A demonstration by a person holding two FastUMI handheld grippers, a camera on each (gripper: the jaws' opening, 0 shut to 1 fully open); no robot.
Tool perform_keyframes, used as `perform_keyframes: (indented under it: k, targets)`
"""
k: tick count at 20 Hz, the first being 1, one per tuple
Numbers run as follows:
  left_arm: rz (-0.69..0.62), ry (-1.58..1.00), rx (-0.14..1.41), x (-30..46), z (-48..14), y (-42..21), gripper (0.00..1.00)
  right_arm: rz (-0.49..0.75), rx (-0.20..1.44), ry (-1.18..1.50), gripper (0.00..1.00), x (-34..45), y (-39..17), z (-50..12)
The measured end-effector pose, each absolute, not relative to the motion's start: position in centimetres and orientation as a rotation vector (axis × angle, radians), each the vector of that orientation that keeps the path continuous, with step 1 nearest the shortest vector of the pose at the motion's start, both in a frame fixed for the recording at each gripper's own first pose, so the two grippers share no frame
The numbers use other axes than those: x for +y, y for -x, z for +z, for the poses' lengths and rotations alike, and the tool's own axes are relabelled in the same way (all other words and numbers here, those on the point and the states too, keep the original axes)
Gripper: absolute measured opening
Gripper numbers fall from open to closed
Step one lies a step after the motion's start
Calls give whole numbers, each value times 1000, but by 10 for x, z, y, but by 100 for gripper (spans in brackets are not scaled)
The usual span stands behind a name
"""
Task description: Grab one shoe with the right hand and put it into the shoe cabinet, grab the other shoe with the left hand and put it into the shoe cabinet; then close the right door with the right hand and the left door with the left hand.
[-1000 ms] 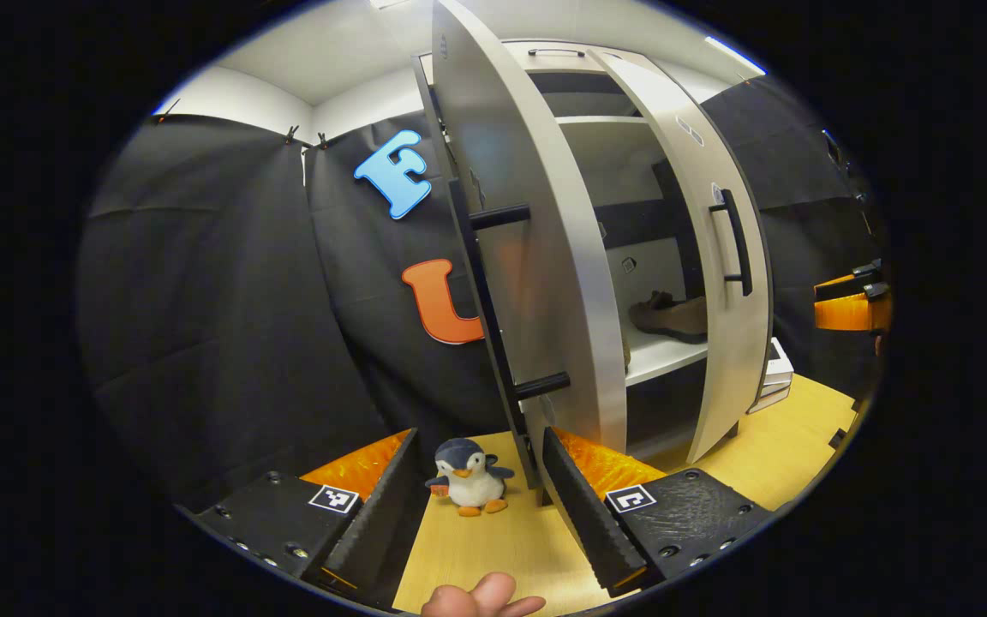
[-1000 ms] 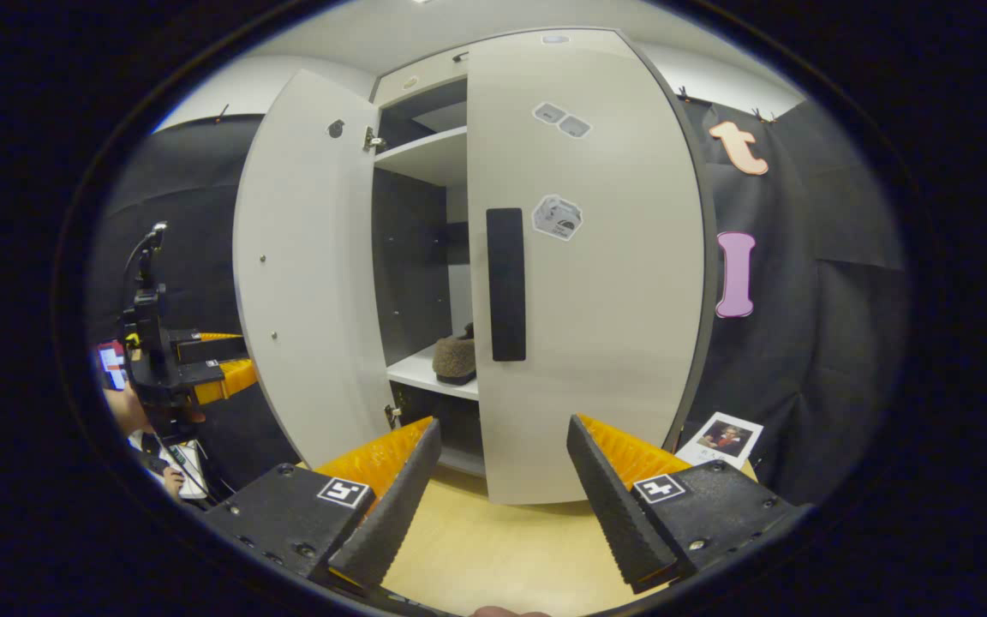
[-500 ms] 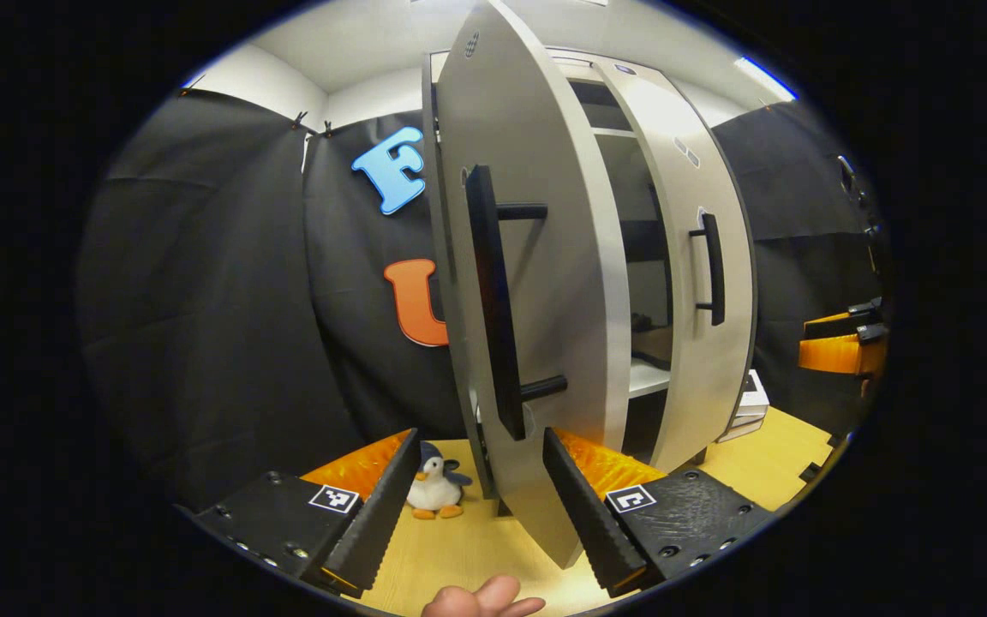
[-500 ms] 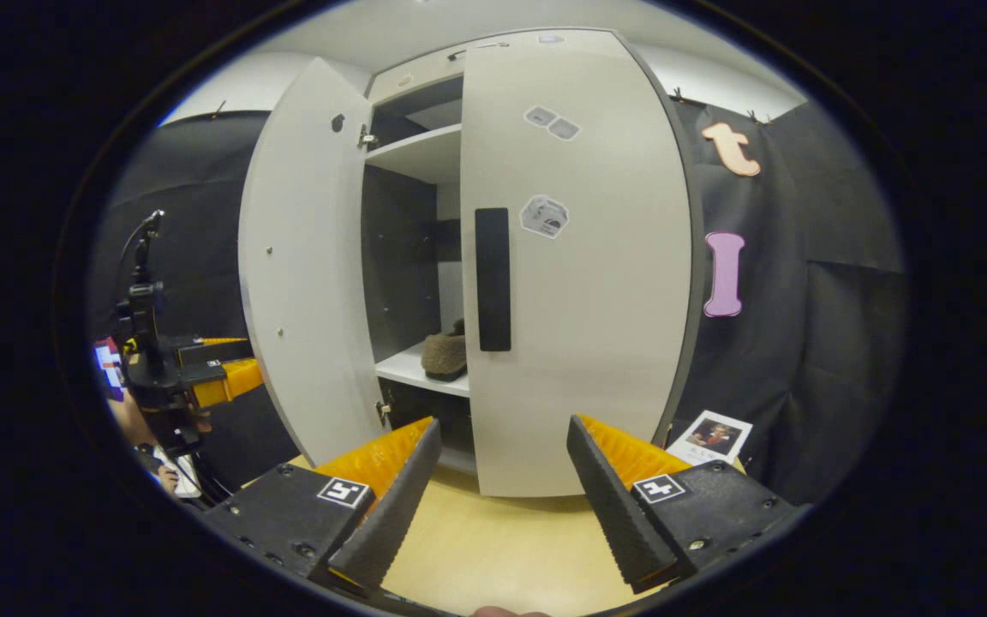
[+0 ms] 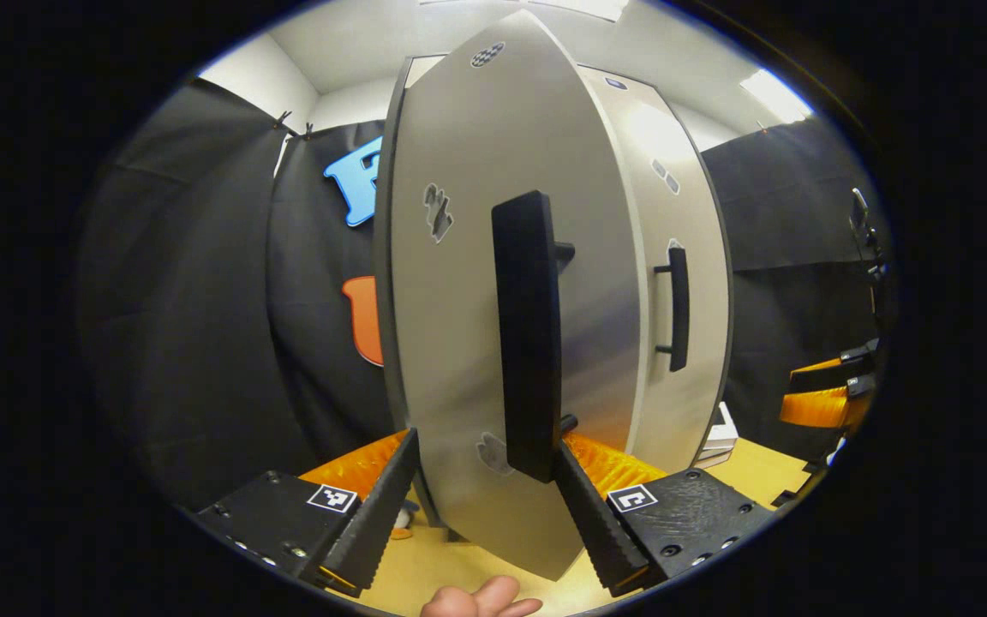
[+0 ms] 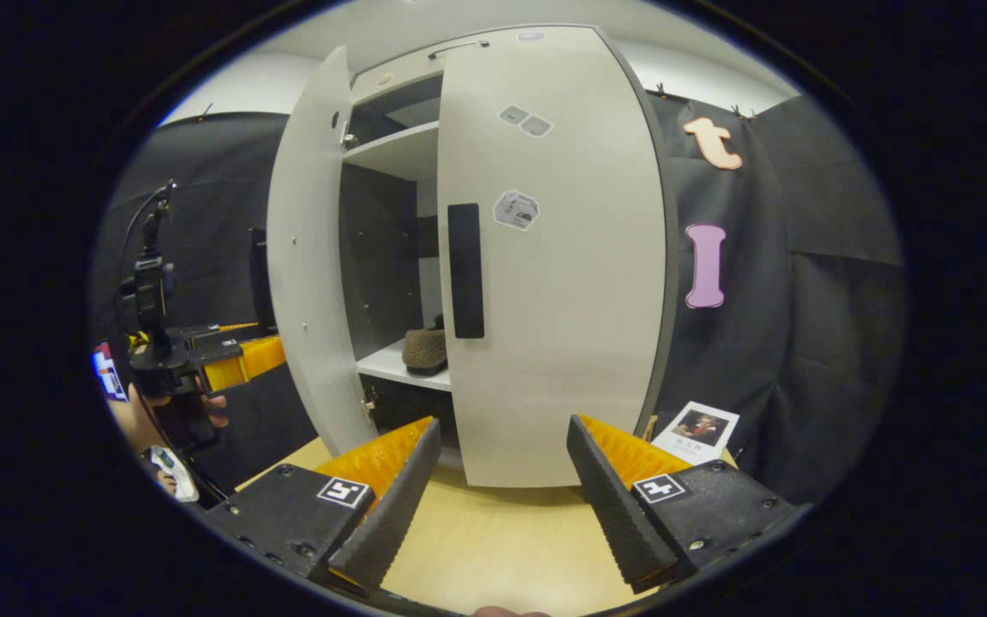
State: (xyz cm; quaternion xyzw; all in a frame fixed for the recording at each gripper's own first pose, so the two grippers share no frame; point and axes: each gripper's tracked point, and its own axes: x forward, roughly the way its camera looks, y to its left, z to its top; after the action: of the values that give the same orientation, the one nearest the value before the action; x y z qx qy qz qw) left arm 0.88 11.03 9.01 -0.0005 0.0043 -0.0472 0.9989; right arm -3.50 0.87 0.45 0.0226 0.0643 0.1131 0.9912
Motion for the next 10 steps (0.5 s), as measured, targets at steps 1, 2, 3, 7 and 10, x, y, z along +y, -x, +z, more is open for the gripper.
perform_keyframes:
  k: [1,2,3,7,10]
  targets:
    - [-95,-2,3,107,93,-11,100,219,123,-47,97,6,35,6]
    - [-106,-3,3,101,97,-11,92,211,117,-49,97,3,34,8]
    - [-109,-3,6,95,94,-13,95,204,111,-51,97,1,34,10]
    - [-94,5,2,87,95,-10,95,185,95,-60,97,-3,36,14]
    - [-91,53,23,86,92,-6,96,160,68,-74,92,-7,35,20]
